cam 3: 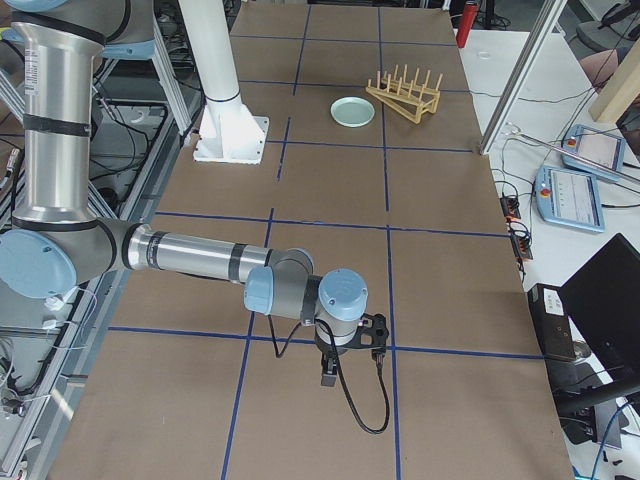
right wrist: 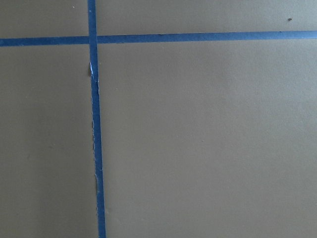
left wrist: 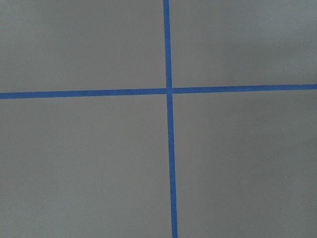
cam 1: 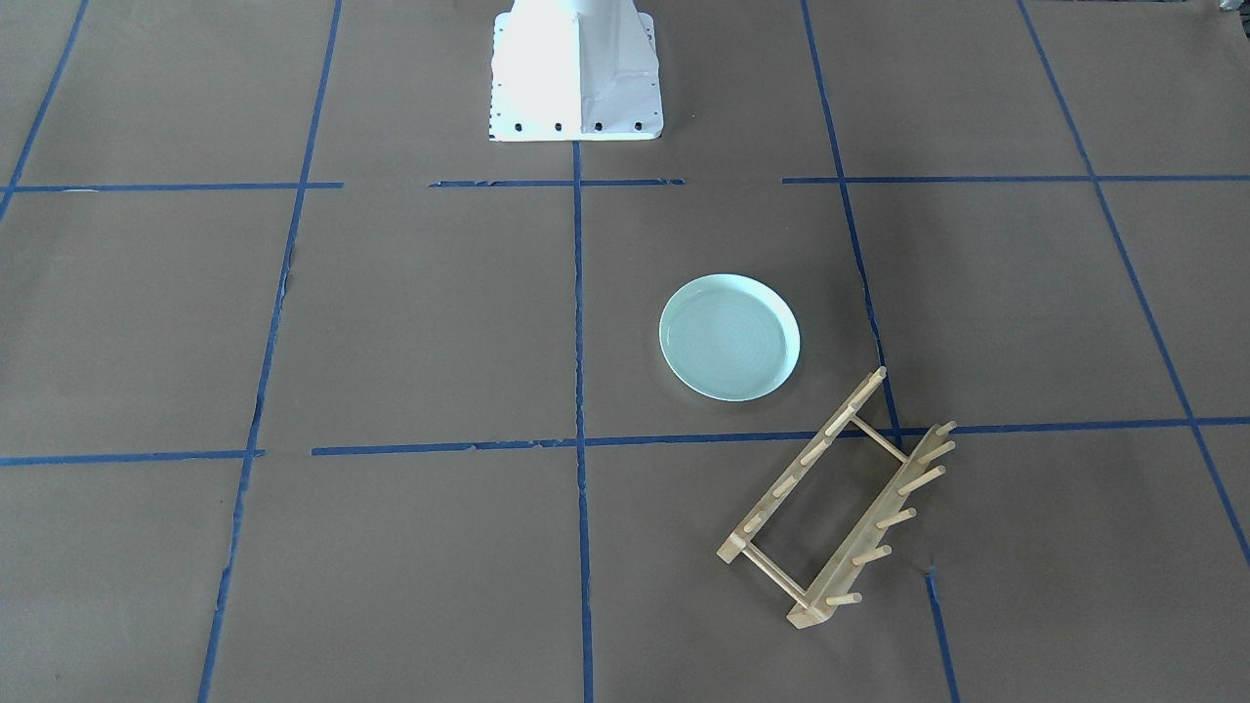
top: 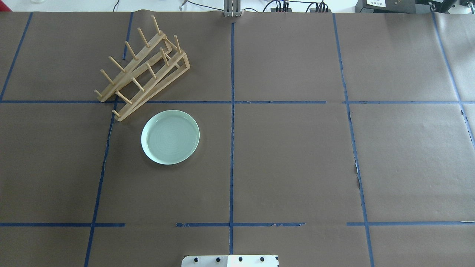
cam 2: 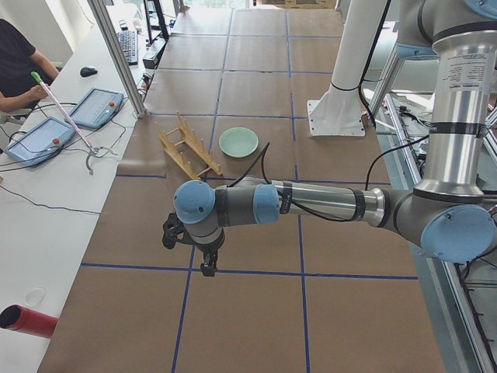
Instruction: Place plate on rack
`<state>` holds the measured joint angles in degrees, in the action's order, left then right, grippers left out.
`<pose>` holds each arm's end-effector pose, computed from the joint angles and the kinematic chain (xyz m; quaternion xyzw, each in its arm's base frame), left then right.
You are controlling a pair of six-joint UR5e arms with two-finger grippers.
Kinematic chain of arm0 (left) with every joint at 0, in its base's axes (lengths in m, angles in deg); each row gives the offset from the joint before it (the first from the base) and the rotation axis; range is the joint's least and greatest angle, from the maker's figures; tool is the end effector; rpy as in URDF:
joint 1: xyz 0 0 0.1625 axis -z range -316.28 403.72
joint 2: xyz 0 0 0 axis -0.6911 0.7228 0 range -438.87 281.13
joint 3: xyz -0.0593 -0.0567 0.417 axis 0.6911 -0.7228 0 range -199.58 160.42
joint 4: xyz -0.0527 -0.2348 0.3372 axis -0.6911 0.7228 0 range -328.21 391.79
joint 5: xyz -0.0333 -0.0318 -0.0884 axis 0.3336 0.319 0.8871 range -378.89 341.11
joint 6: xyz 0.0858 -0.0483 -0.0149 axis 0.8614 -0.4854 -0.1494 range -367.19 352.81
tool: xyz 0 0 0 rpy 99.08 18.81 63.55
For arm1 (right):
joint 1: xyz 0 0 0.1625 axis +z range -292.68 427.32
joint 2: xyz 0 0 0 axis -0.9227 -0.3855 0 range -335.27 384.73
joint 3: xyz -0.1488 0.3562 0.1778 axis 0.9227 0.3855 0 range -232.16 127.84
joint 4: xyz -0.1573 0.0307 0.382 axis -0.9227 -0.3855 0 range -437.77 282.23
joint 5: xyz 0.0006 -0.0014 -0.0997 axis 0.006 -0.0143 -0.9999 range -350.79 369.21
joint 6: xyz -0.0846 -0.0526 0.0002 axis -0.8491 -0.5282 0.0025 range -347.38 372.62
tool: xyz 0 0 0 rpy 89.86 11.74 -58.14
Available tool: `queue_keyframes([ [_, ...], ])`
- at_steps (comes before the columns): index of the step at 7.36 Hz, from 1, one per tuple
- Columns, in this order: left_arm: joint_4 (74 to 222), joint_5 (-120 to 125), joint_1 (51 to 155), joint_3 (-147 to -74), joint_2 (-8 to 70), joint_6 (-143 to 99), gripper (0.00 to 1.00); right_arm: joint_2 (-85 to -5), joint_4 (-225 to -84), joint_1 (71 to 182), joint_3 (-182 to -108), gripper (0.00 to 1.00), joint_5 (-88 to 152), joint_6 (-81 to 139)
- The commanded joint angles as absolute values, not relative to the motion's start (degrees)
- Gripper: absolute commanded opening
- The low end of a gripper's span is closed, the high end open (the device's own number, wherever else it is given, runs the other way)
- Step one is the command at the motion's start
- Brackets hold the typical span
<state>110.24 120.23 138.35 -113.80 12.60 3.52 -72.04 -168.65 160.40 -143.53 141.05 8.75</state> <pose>-0.0976 -0.4874 0.6235 0.0092 0.4176 0.0268 0.9082 0.0899 -0.4272 0.7061 -0.0294 -0.3589 0.0131 0.9328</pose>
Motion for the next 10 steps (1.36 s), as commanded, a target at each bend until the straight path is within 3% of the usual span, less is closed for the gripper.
queue_keyframes([
  [1, 110.8, 120.07, 138.2, -113.54, 12.28, 3.97, 1.0, -72.04, -168.65, 160.4, -143.48, 1.0, 141.05, 8.75],
  [8, 113.34, 118.48, 138.03, -114.07, 11.92, 2.39, 1.0, -72.04, -168.65, 160.4, -143.47, 1.0, 141.05, 8.75],
  [10, 118.87, 122.67, 129.11, -117.12, 12.62, -6.66, 1.0, -72.04, -168.65, 160.4, -143.47, 1.0, 141.05, 8.75],
])
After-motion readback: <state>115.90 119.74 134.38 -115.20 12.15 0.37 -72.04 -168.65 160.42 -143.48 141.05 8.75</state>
